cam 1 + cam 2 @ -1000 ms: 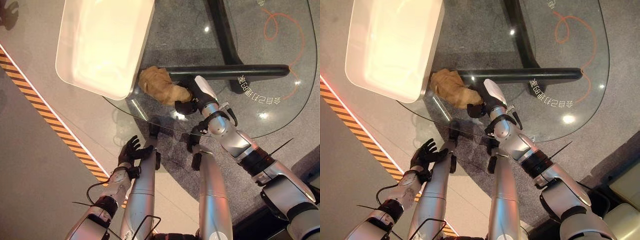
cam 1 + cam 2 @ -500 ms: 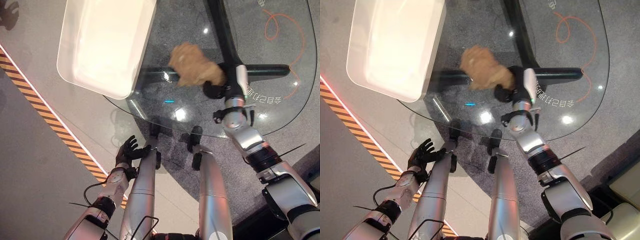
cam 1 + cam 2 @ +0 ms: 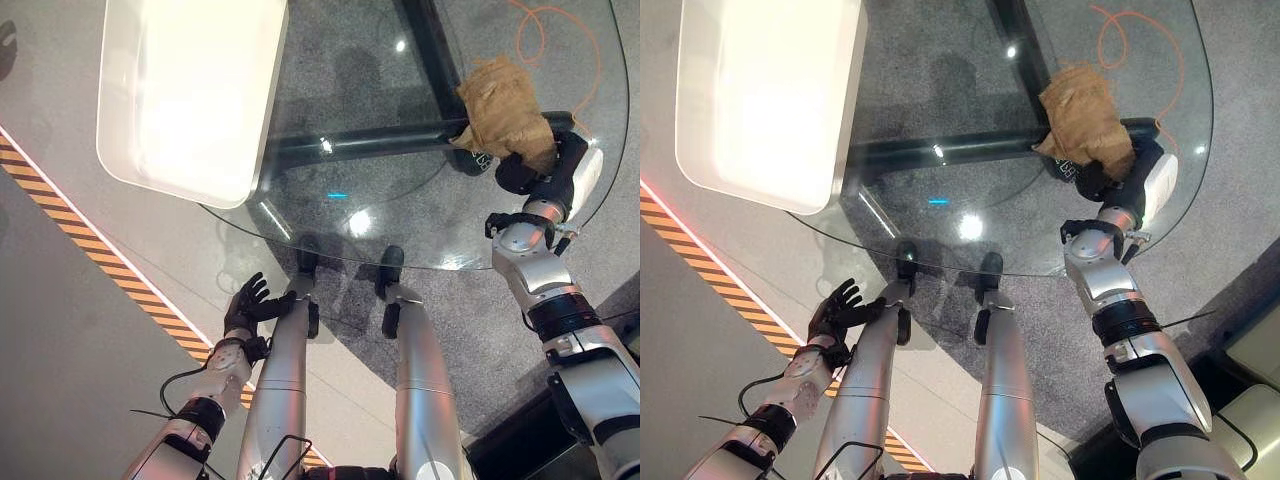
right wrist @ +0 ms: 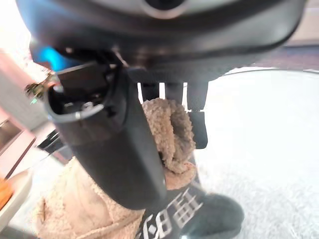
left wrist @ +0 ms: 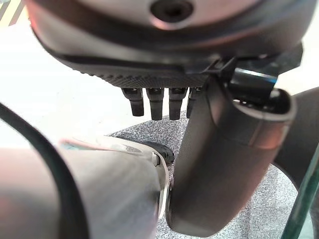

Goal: Wipe the table with a cloth and put it in the basket.

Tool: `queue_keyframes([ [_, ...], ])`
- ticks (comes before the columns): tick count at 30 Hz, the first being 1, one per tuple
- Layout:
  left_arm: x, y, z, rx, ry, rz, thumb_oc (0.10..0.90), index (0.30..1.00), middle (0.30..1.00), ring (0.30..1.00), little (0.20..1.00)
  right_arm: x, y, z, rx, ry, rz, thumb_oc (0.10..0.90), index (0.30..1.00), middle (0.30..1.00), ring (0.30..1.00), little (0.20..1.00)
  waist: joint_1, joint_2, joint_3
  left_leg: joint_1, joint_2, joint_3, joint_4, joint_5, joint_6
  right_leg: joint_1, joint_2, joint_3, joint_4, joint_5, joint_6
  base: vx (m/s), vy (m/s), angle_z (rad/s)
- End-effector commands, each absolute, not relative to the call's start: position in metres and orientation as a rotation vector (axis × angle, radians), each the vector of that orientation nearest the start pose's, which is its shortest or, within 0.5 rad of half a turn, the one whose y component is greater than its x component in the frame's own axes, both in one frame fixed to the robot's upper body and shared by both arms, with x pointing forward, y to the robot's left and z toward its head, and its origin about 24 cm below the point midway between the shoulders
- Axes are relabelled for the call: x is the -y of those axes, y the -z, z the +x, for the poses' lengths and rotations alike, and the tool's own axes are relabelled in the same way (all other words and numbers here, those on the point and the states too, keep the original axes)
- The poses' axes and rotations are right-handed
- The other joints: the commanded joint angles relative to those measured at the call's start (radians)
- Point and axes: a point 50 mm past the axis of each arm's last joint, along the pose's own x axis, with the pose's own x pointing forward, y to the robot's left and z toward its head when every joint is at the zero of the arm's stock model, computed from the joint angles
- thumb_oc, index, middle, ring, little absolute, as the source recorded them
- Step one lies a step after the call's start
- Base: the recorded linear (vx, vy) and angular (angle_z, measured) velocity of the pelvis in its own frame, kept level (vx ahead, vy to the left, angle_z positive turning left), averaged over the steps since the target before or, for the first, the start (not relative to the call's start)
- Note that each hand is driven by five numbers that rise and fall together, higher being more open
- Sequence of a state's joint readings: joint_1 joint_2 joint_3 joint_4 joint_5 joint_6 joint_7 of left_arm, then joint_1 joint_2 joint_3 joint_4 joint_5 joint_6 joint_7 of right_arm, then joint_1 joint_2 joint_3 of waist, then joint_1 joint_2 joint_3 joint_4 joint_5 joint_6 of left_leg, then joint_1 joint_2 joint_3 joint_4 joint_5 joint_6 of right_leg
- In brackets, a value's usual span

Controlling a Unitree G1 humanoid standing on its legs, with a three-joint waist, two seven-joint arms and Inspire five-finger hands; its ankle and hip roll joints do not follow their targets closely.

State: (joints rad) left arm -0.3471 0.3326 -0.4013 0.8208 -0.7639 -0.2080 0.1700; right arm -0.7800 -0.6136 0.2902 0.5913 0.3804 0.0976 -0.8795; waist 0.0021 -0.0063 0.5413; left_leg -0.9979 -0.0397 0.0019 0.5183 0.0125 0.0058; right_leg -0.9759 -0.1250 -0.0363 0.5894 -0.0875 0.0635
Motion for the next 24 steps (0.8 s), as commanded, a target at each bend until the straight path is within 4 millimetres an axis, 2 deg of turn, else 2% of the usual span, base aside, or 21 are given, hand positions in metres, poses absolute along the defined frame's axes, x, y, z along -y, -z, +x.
queue_keyframes([
  [1,-0.181,0.087,0.228,-0.564,-0.169,-0.221,0.800,0.900,0.900,0.900,0.900,0.326,-0.203,0.328,0.346,1.172,-0.165,0.100,0.300,0.300,0.300,0.200,-0.004,0.067,-0.021,0.047,-0.021,0.097,0.058,-0.161,0.060,-0.006,0.068,-0.064,-0.099,0.108,-0.026,-0.01,0.013,-0.03],
  [8,-0.179,0.087,0.227,-0.562,-0.167,-0.225,0.800,0.900,0.900,0.900,0.900,0.330,-0.198,0.319,0.416,1.228,0.050,0.100,0.300,0.300,0.300,0.200,-0.008,0.073,-0.021,0.056,-0.022,0.101,0.046,-0.158,0.061,0.003,0.071,-0.059,-0.113,0.113,-0.024,0.00,0.003,-0.03],
  [13,-0.175,0.086,0.229,-0.556,-0.159,-0.233,0.800,0.900,0.900,0.900,0.900,0.319,-0.209,0.320,0.486,1.219,0.115,0.100,0.300,0.300,0.300,0.200,-0.007,0.079,-0.021,0.065,-0.025,0.102,0.036,-0.153,0.060,0.010,0.074,-0.055,-0.122,0.110,-0.027,0.00,0.000,0.00],
  [14,-0.174,0.085,0.230,-0.558,-0.157,-0.237,0.800,0.900,0.900,0.900,0.900,0.314,-0.217,0.322,0.522,1.207,0.149,0.100,0.300,0.300,0.300,0.200,-0.006,0.082,-0.021,0.069,-0.026,0.102,0.032,-0.152,0.059,0.013,0.075,-0.054,-0.123,0.108,-0.029,0.00,0.000,0.00],
  [24,-0.169,0.086,0.230,-0.561,-0.151,-0.249,0.800,0.900,0.900,0.900,0.900,0.270,-0.247,0.337,0.606,0.916,-0.033,0.100,0.300,0.300,0.300,0.200,-0.001,0.084,-0.021,0.073,-0.028,0.100,0.017,-0.138,0.053,0.015,0.076,-0.055,-0.127,0.099,-0.036,0.00,0.000,0.00],
])
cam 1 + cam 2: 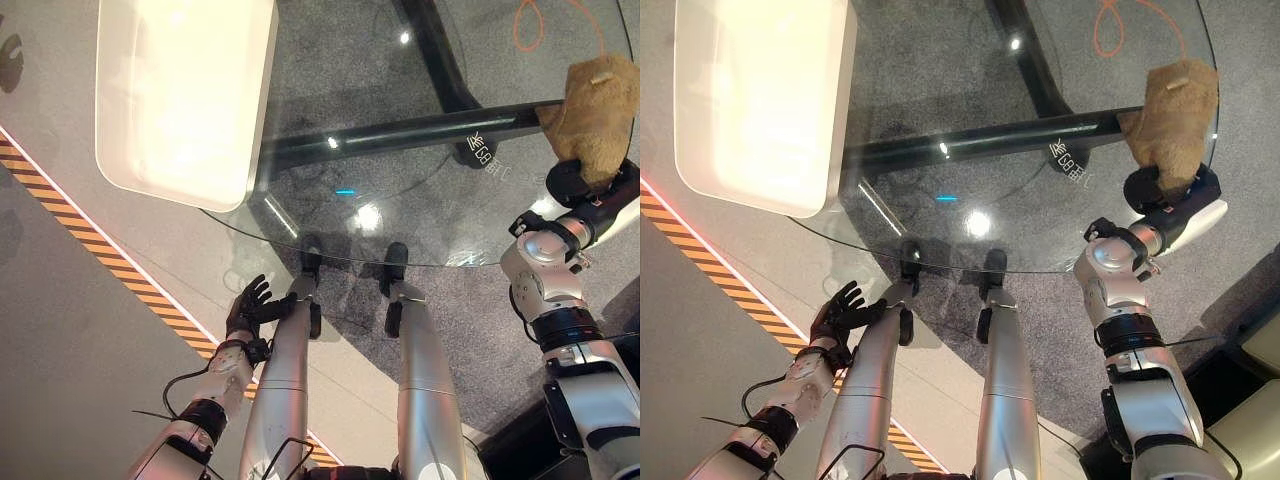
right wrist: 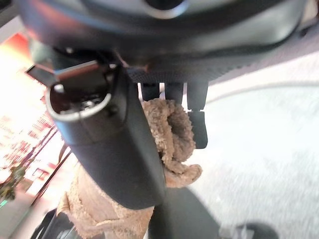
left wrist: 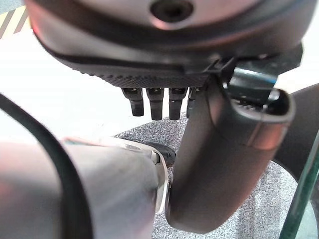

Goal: Wipe the table with a cloth and put it in the basket.

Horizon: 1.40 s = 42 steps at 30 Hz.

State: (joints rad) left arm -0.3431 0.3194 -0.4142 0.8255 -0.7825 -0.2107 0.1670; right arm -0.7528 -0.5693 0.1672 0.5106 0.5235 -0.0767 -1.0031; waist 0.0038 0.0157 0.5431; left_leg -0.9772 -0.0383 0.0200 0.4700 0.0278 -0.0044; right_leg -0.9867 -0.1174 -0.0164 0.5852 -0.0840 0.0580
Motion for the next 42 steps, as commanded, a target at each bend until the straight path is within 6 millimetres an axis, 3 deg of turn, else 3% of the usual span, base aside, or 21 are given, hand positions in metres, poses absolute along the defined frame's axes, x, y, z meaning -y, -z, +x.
queue_keyframes([
  [1,-0.169,0.086,0.231,-0.561,-0.151,-0.250,0.800,0.900,0.900,0.900,0.900,0.266,-0.248,0.337,0.612,0.891,-0.053,0.100,0.300,0.300,0.300,0.200,-0.004,0.062,-0.023,0.052,-0.029,0.082,0.065,-0.153,0.063,0.024,0.068,-0.075,-0.122,0.094,-0.031,0.00,0.000,0.00],
  [6,-0.168,0.086,0.232,-0.563,-0.153,-0.246,0.800,0.900,0.900,0.900,0.900,0.237,-0.247,0.347,0.551,0.684,-0.253,0.100,0.300,0.300,0.300,0.200,-0.002,0.059,-0.023,0.050,-0.032,0.081,0.066,-0.149,0.060,0.023,0.071,-0.076,-0.118,0.091,-0.032,0.00,0.000,0.00],
  [16,-0.170,0.082,0.236,-0.535,-0.148,-0.239,0.800,0.900,0.900,0.900,0.900,0.189,-0.198,0.361,0.288,0.295,-0.507,0.100,0.300,0.300,0.300,0.200,0.002,0.049,-0.023,0.039,-0.026,0.089,0.067,-0.140,0.056,0.014,0.062,-0.091,-0.112,0.086,-0.037,0.00,0.000,0.00],
  [22,-0.174,0.084,0.232,-0.542,-0.145,-0.228,0.800,0.900,0.900,0.900,0.900,0.169,-0.188,0.361,0.259,0.128,-0.554,0.100,0.300,0.300,0.300,0.200,0.009,0.048,-0.023,0.038,-0.027,0.087,0.063,-0.136,0.055,0.015,0.060,-0.096,-0.115,0.086,-0.038,0.00,0.000,0.00],
  [25,-0.174,0.085,0.230,-0.542,-0.138,-0.221,0.800,0.900,0.900,0.900,0.900,0.142,-0.184,0.354,0.277,-0.096,-0.516,0.100,0.300,0.300,0.300,0.200,0.009,0.044,-0.023,0.038,-0.027,0.088,0.060,-0.132,0.056,0.014,0.060,-0.097,-0.115,0.087,-0.038,0.00,0.000,0.00],
  [32,-0.175,0.079,0.235,-0.524,-0.123,-0.210,0.800,0.900,0.900,0.900,0.900,0.100,-0.181,0.335,0.335,-0.432,-0.588,0.100,0.300,0.300,0.300,0.200,0.013,0.042,-0.023,0.032,-0.027,0.089,0.068,-0.131,0.055,0.009,0.055,-0.102,-0.110,0.088,-0.035,0.00,-0.003,0.03],
  [42,-0.173,0.074,0.242,-0.520,-0.104,-0.203,0.800,0.900,0.900,0.900,0.900,0.075,-0.175,0.327,0.330,-0.597,-0.584,0.100,0.300,0.300,0.300,0.200,0.024,0.048,-0.023,0.021,-0.024,0.089,0.081,-0.128,0.052,-0.001,0.045,-0.108,-0.098,0.090,-0.033,0.00,-0.001,0.07],
])
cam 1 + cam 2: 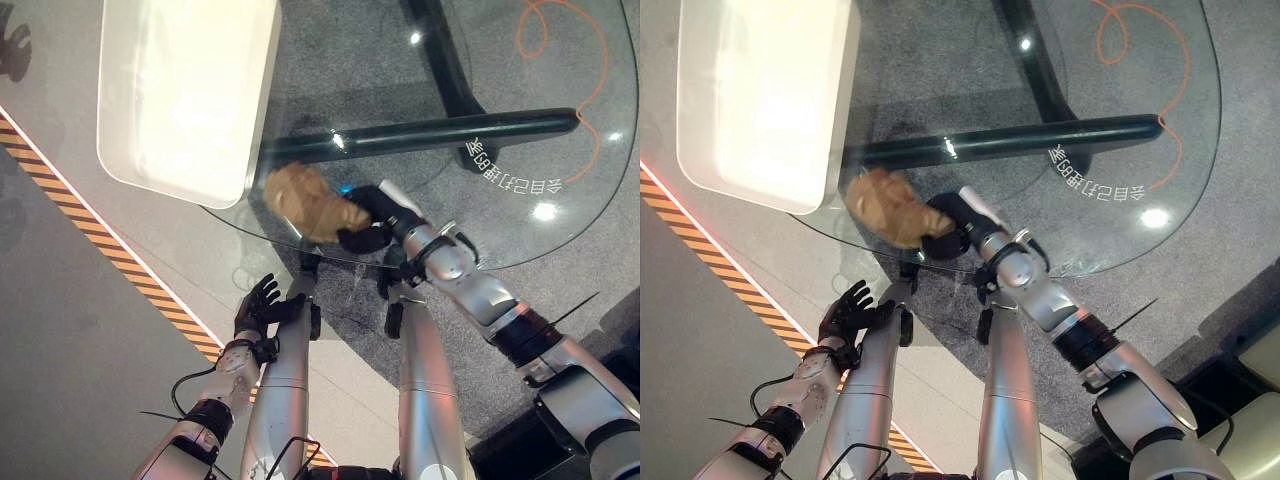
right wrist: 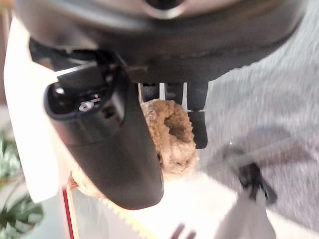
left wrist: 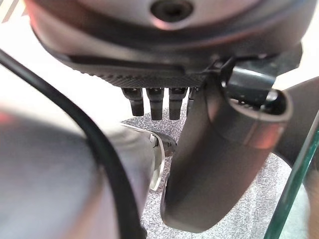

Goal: Wipe the table with a cloth and put it in the basket.

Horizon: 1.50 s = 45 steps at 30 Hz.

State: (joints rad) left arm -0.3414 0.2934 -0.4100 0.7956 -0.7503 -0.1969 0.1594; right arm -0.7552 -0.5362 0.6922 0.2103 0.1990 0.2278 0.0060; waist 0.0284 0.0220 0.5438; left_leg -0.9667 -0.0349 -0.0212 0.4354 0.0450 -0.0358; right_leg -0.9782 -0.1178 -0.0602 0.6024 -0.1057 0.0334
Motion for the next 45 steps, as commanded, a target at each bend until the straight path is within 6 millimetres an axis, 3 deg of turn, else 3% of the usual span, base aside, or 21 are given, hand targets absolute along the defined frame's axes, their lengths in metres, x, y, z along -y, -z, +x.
queue_keyframes([
  [1,-0.173,0.074,0.242,-0.521,-0.102,-0.203,0.800,0.900,0.900,0.900,0.900,0.075,-0.174,0.327,0.328,-0.597,-0.577,0.100,0.300,0.300,0.300,0.200,0.000,0.042,-0.024,0.009,-0.027,0.130,0.116,-0.145,0.084,-0.010,0.045,-0.065,-0.115,0.113,-0.008,0.00,0.000,0.09],
  [18,-0.176,0.077,0.235,-0.521,-0.117,-0.224,0.800,0.900,0.900,0.900,0.900,0.108,-0.182,0.334,0.366,-0.363,-0.355,0.100,0.300,0.300,0.300,0.200,-0.006,0.041,-0.024,0.037,-0.023,0.132,0.121,-0.156,0.091,0.008,0.040,-0.065,-0.107,0.119,-0.004,0.00,0.000,0.01],
  [24,-0.179,0.078,0.227,-0.503,-0.114,-0.243,0.800,0.900,0.900,0.900,0.900,0.110,-0.173,0.329,0.344,-0.388,-0.302,0.100,0.300,0.300,0.300,0.200,-0.006,0.042,-0.024,0.081,-0.023,0.134,0.103,-0.155,0.090,0.048,0.041,-0.067,-0.118,0.113,-0.006,0.00,0.000,0.00],
  [28,-0.183,0.079,0.222,-0.492,-0.131,-0.353,0.800,0.900,0.900,0.900,0.900,0.114,-0.166,0.326,0.320,-0.388,-0.269,0.100,0.300,0.300,0.300,0.200,-0.004,0.043,-0.024,0.123,-0.025,0.132,0.089,-0.154,0.092,0.088,0.040,-0.069,-0.123,0.106,-0.007,0.00,0.000,0.00],
  [43,-0.187,0.050,0.214,-0.374,-0.017,-0.623,0.800,0.900,0.900,0.900,0.900,0.144,-0.143,0.309,0.303,-0.301,-0.144,0.100,0.300,0.300,0.300,0.200,-0.001,0.035,-0.024,0.292,-0.032,0.124,0.032,-0.151,0.090,0.274,0.030,-0.093,-0.172,0.093,-0.005,-0.02,-0.019,0.00],
  [44,-0.187,0.044,0.218,-0.345,0.009,-0.651,0.800,0.900,0.900,0.900,0.900,0.146,-0.147,0.309,0.322,-0.297,-0.135,0.100,0.300,0.300,0.300,0.200,-0.005,0.032,-0.024,0.279,-0.033,0.131,0.017,-0.117,0.096,0.264,0.027,-0.098,-0.190,0.123,-0.013,-0.08,-0.023,-0.01],
  [45,-0.185,0.040,0.218,-0.333,0.023,-0.680,0.800,0.900,0.900,0.900,0.900,0.147,-0.147,0.308,0.326,-0.296,-0.126,0.100,0.300,0.300,0.300,0.200,-0.006,0.032,-0.024,0.287,-0.033,0.131,0.015,-0.117,0.096,0.273,0.027,-0.097,-0.192,0.122,-0.014,-0.08,-0.020,0.02],
])
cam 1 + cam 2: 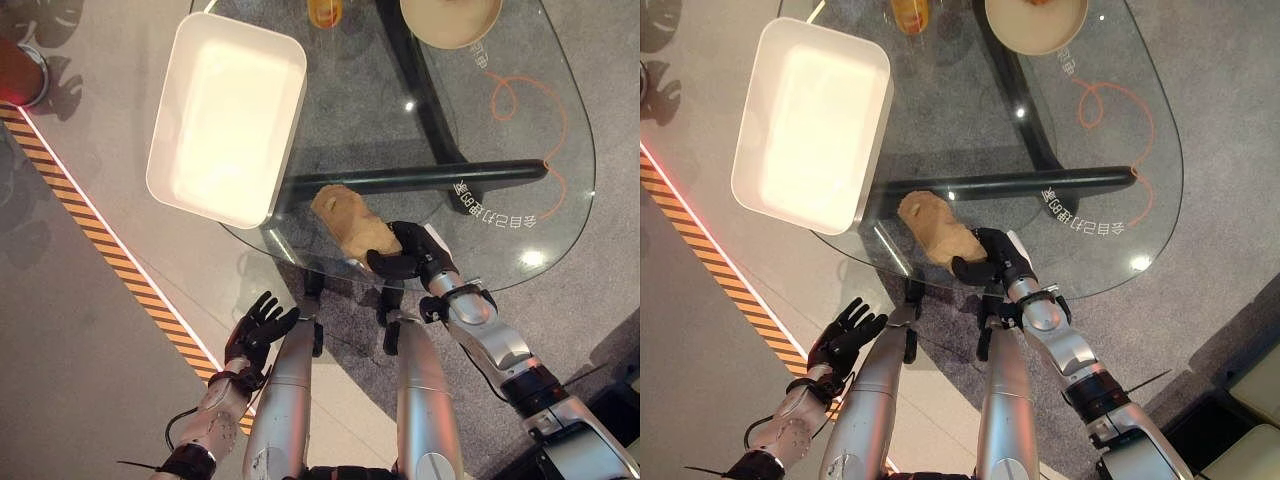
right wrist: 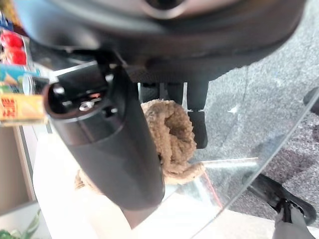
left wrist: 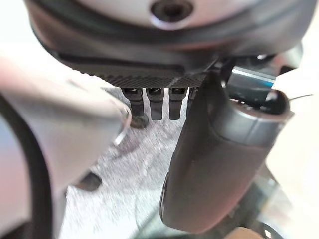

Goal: Wipe the table with a cloth and put it in the basket.

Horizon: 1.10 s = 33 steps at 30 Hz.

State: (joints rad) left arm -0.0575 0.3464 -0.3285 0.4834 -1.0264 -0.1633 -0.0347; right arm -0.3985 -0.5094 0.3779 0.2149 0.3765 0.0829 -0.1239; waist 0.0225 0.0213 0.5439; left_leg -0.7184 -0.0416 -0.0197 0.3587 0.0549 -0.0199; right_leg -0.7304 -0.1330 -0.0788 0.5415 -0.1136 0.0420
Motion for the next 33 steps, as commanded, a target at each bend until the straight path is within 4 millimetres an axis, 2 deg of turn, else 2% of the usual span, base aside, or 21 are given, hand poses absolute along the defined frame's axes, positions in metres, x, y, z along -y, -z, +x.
queue_keyframes([
  [1,-0.184,0.039,0.218,-0.329,0.026,-0.705,0.800,0.900,0.900,0.900,0.900,0.148,-0.147,0.307,0.327,-0.295,-0.121,0.100,0.300,0.300,0.300,0.200,-0.001,0.032,-0.024,0.044,-0.026,0.130,0.091,-0.127,0.081,0.031,0.043,-0.078,-0.133,0.130,-0.022,0.00,0.000,0.00],
  [2,-0.180,0.033,0.218,-0.293,0.055,-0.850,0.800,0.900,0.900,0.900,0.900,0.149,-0.147,0.304,0.341,-0.291,-0.099,0.100,0.300,0.300,0.300,0.200,-0.002,0.031,-0.024,0.058,-0.028,0.129,0.089,-0.128,0.082,0.047,0.043,-0.077,-0.136,0.128,-0.022,0.00,0.000,0.00],
  [5,-0.170,0.011,0.220,-0.184,0.162,-1.009,0.800,0.900,0.900,0.900,0.900,0.151,-0.148,0.296,0.372,-0.277,-0.046,0.100,0.300,0.300,0.300,0.200,-0.003,0.025,-0.024,0.080,-0.030,0.129,0.094,-0.139,0.087,0.077,0.042,-0.080,-0.142,0.123,-0.022,-0.01,-0.040,0.01],
  [10,-0.158,-0.006,0.216,-0.085,0.298,-1.209,0.800,0.900,0.900,0.900,0.900,0.156,-0.150,0.286,0.417,-0.295,0.022,0.100,0.300,0.300,0.300,0.200,-0.006,0.018,-0.024,0.083,-0.028,0.130,0.108,-0.148,0.094,0.084,0.046,-0.075,-0.131,0.120,-0.025,0.00,-0.013,0.01],
  [14,-0.152,-0.015,0.216,-0.053,0.359,-1.294,0.800,0.900,0.900,0.900,0.900,0.156,-0.156,0.279,0.457,-0.324,0.053,0.100,0.300,0.300,0.300,0.200,-0.013,0.009,-0.024,0.074,-0.024,0.139,0.117,-0.151,0.097,0.075,0.051,-0.070,-0.127,0.123,-0.027,0.00,-0.008,0.00],
  [16,-0.149,-0.025,0.215,-0.006,0.425,-1.383,0.800,0.900,0.900,0.900,0.900,0.155,-0.160,0.271,0.488,-0.390,0.073,0.100,0.300,0.300,0.300,0.200,-0.021,0.002,-0.024,0.059,-0.020,0.147,0.129,-0.154,0.100,0.062,0.056,-0.062,-0.126,0.129,-0.027,0.00,-0.028,-0.04],
  [19,-0.146,-0.032,0.215,0.020,0.471,-1.436,0.800,0.900,0.900,0.900,0.900,0.154,-0.161,0.266,0.504,-0.437,0.079,0.100,0.300,0.300,0.300,0.200,-0.025,-0.002,-0.024,0.047,-0.018,0.151,0.141,-0.158,0.103,0.054,0.059,-0.057,-0.122,0.133,-0.027,0.03,-0.014,-0.03],
  [20,-0.145,-0.031,0.212,0.017,0.473,-1.449,0.800,0.900,0.900,0.900,0.900,0.154,-0.158,0.264,0.494,-0.446,0.082,0.100,0.300,0.300,0.300,0.200,-0.023,0.001,-0.024,0.067,-0.015,0.144,0.156,-0.193,0.099,0.073,0.063,-0.052,-0.107,0.103,-0.019,0.08,-0.016,-0.04],
  [26,-0.143,-0.042,0.218,0.059,0.523,-1.440,0.800,0.900,0.900,0.900,0.900,0.142,-0.160,0.255,0.516,-0.611,0.059,0.100,0.300,0.300,0.300,0.200,-0.033,-0.014,-0.024,0.041,-0.009,0.145,0.177,-0.197,0.099,0.057,0.071,-0.039,-0.109,0.115,-0.016,0.02,-0.020,-0.05],
  [29,-0.144,-0.043,0.220,0.072,0.528,-1.457,0.800,0.900,0.900,0.900,0.900,0.136,-0.155,0.254,0.484,-0.677,0.011,0.100,0.300,0.300,0.300,0.200,-0.035,-0.018,-0.024,0.035,-0.008,0.144,0.185,-0.197,0.098,0.053,0.072,-0.036,-0.107,0.118,-0.014,0.00,0.000,0.00],
  [33,-0.147,-0.047,0.221,0.107,0.559,-1.465,0.800,0.900,0.900,0.900,0.900,0.136,-0.150,0.255,0.447,-0.694,-0.020,0.100,0.300,0.300,0.300,0.200,-0.032,-0.021,-0.024,0.028,-0.006,0.143,0.188,-0.196,0.096,0.052,0.071,-0.035,-0.113,0.119,-0.013,0.00,0.000,0.00],
])
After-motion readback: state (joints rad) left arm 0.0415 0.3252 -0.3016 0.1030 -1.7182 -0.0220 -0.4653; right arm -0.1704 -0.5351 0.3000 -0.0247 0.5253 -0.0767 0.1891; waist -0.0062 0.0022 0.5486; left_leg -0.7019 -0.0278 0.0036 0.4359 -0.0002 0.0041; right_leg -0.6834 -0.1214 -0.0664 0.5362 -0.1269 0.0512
